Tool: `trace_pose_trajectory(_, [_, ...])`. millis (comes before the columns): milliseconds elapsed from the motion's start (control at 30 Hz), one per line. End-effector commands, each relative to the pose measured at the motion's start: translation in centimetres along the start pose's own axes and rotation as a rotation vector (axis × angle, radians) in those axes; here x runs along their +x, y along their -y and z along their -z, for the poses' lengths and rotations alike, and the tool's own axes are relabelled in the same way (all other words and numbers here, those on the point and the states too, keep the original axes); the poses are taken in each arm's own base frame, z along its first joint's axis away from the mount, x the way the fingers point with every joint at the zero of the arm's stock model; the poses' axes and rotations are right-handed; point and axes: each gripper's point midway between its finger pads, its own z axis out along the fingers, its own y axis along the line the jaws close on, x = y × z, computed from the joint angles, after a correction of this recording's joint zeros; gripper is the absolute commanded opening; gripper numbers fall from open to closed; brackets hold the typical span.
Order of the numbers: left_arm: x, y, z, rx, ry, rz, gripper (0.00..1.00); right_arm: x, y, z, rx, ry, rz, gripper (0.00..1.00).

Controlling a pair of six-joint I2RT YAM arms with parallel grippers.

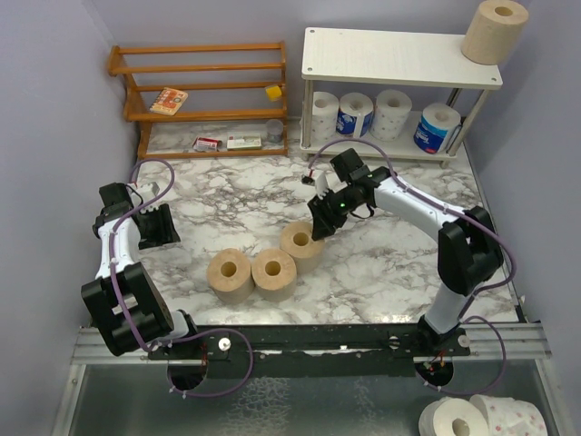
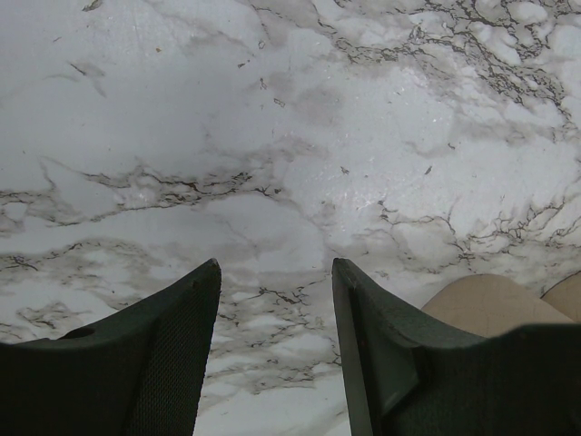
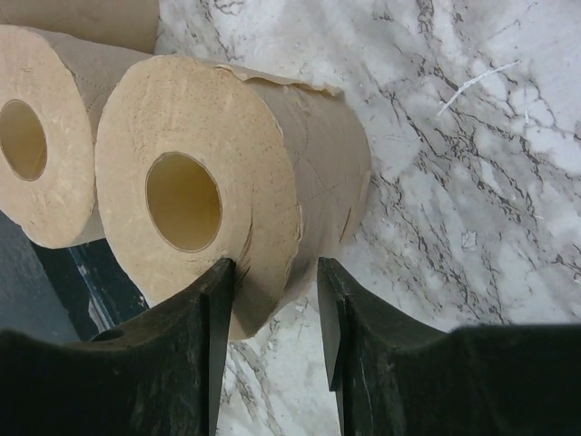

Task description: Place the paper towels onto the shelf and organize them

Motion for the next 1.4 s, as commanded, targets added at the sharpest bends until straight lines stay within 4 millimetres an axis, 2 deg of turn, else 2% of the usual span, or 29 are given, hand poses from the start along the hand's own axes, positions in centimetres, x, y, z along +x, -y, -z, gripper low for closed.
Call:
trace_pose_trajectory(0, [-1.2, 0.2, 0.6, 0.018, 0.041, -0.026, 0.54, 0.9, -0.1, -1.5, -0.055, -0.042, -0.035, 0.42])
trace_pose_trajectory(67, [-1.2, 0.2, 0.5, 0.018, 0.039, -0.026, 0.54, 0.8, 0.0, -1.8, -0.062, -0.05, -0.042, 0.41])
trace_pose_trajectory(100, [-1.1, 0.2, 0.5, 0.017, 0.038, -0.025, 0.54, 0.9, 0.0, -1.9, -0.065, -0.056, -0.044, 0.37])
trace_pose_trajectory(133, [-1.2, 0.2, 0.5, 0.017, 0.038, -0.025, 0.54, 0.9, 0.0, -1.9, -0.066, -0.059, -0.045, 0.3])
trace_pose_trajectory(200, [-1.1, 0.2, 0.5, 0.017, 0.037, -0.025, 0.54, 1.1, 0.0, -2.0, -0.071, -0.068, -0.048, 0.04])
trace_pose_trajectory(233, [-1.1, 0.2, 0.5, 0.016, 0.036, -0.024, 0.54, 1.2, -0.1, -2.0, -0.073, -0.073, -0.053, 0.02])
trace_pose_trajectory(400, [-1.0, 0.1, 0.3, 0.017, 0.029, -0.02, 0.54, 2.7, -0.2, -1.5, -0.076, -0.179, -0.125, 0.01])
trace_pose_trajectory(500, [-0.9, 0.1, 0.1, 0.02, 0.02, -0.018, 0.55, 4.0, 0.7, -1.6, -0.054, -0.287, -0.191, 0.01])
trace_pose_trajectory(600, [-0.7, -0.2, -0.2, 0.014, 0.004, -0.009, 0.55, 2.9, 2.0, -1.0, -0.021, -0.247, -0.247, 0.01])
trace_pose_trajectory(767, [-0.8, -0.1, 0.0, 0.012, 0.013, -0.013, 0.55, -1.3, 4.5, 2.5, 0.02, -0.069, -0.458, 0.01])
trace_pose_trajectory(833, [-0.8, -0.2, 0.0, 0.011, 0.013, -0.012, 0.55, -1.8, 5.4, 4.0, -0.005, -0.028, -0.551, 0.01])
trace_pose_trajectory(1000, [-0.7, -0.3, -0.2, 0.009, 0.004, -0.008, 0.54, -2.4, 5.1, 7.9, -0.252, 0.11, -0.684, 0.01])
trace_pose_trajectory(1200, [-0.7, -0.5, -0.2, 0.0, 0.001, -0.003, 0.54, -4.4, 4.9, 12.7, -0.392, 0.225, -0.685, 0.01])
trace_pose_trajectory(1267, [-0.8, -0.6, -0.1, -0.009, 0.003, -0.001, 0.54, -5.4, 4.5, 14.3, -0.412, 0.266, -0.616, 0.01])
trace_pose_trajectory(1367, [-0.8, -0.7, 0.1, -0.018, 0.009, -0.001, 0.54, -7.1, 4.0, 16.8, -0.319, 0.331, -0.428, 0.01])
